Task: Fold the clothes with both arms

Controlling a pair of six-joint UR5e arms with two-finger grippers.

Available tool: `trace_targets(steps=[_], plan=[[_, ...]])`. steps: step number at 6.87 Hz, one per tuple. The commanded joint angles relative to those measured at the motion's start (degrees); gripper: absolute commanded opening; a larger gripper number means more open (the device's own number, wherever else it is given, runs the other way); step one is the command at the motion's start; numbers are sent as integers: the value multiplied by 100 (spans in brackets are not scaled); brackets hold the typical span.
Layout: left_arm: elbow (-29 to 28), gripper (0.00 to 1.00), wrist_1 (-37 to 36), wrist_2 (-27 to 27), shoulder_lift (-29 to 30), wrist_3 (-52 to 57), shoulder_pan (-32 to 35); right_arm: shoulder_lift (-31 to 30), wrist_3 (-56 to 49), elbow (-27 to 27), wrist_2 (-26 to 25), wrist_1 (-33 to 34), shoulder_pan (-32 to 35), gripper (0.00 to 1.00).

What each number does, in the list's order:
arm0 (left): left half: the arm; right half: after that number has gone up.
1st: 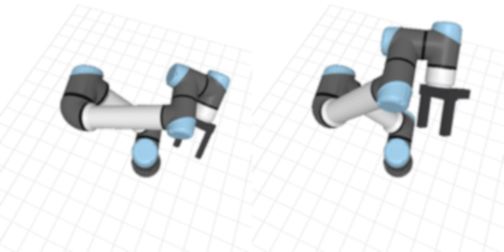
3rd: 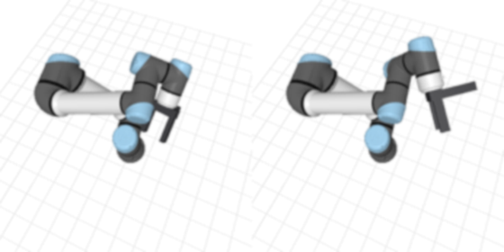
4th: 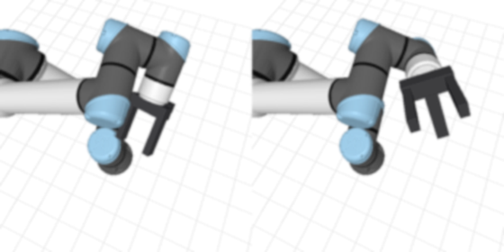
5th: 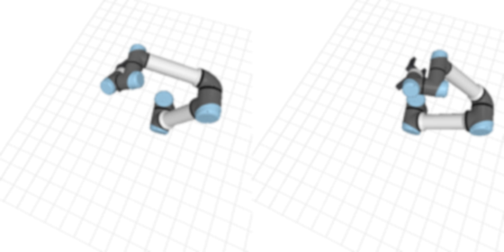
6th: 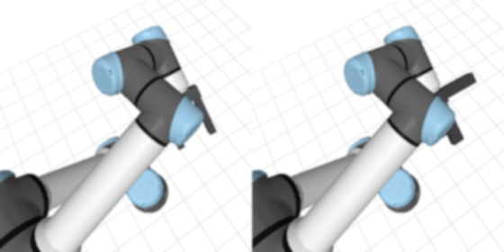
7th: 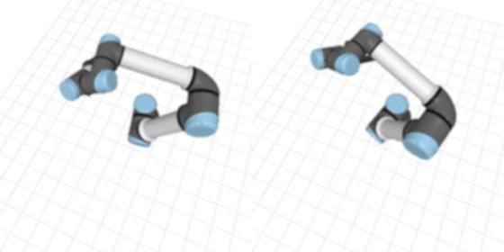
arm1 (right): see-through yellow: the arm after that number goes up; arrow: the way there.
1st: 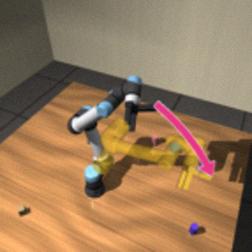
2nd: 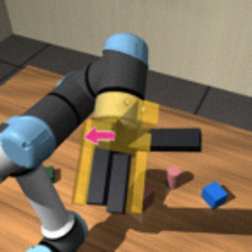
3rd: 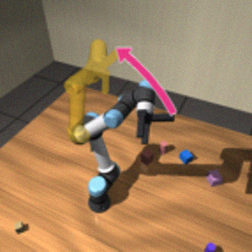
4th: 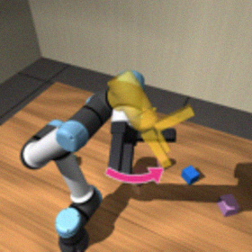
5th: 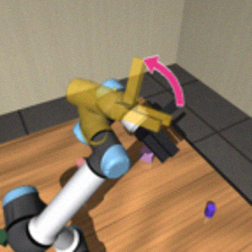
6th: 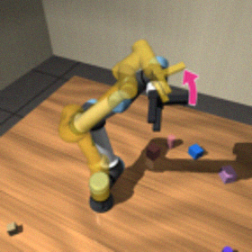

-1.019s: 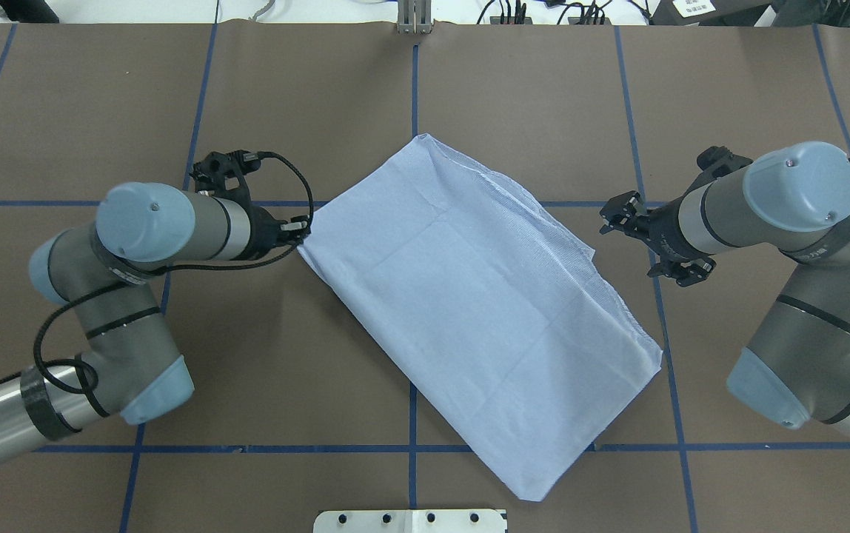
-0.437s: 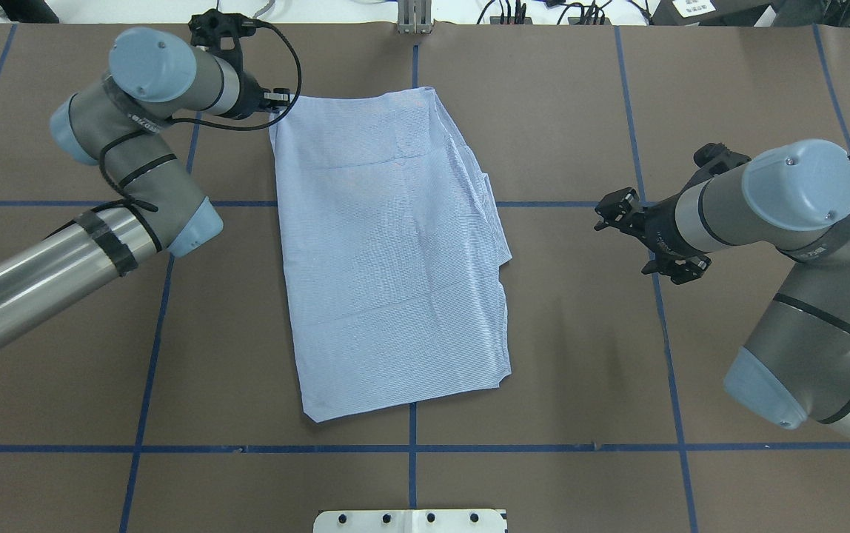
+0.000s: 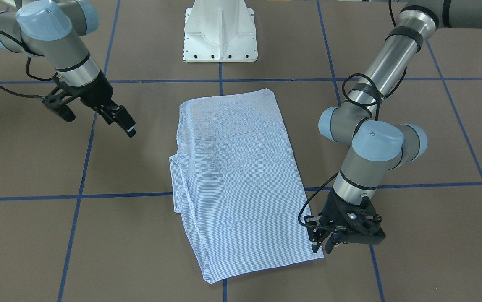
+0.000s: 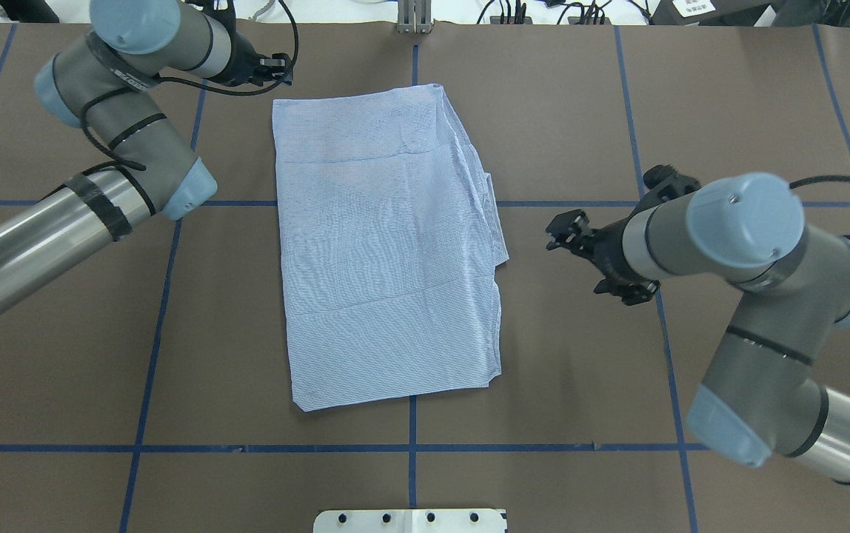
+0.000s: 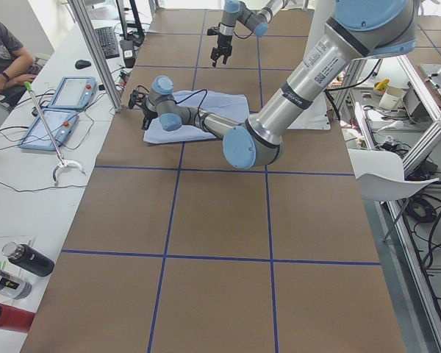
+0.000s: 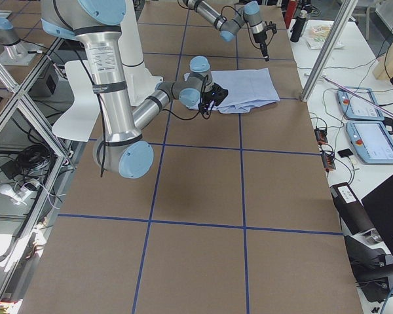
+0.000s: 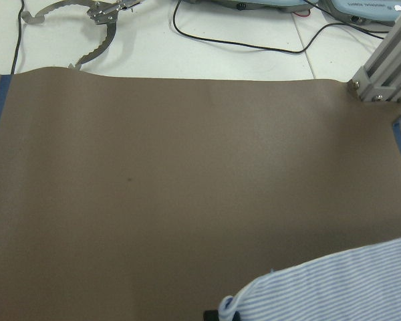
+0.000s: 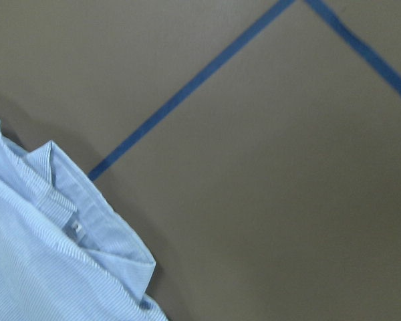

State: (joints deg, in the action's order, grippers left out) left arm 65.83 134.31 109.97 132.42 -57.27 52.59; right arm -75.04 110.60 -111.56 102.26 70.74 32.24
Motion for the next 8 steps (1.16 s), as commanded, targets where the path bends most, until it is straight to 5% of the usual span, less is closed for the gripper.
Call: trace_targets(steps=[1,2,4,8], plan=[[2117,58,-1068,534,-1082,-4,129,165,1074,-6,-1179,62,-1154,100],[2683,59,-1352,534,-1374,-12,129,296,1800,72,-1391,89,-1498,100],[2707,59,-1354,526,-1438,-162,94,384,2282,161,-1822,482,-2035,100],[2750,61,-1346,482,-1438,-311,68,894,2668,652,-2149,590,-1819,98]])
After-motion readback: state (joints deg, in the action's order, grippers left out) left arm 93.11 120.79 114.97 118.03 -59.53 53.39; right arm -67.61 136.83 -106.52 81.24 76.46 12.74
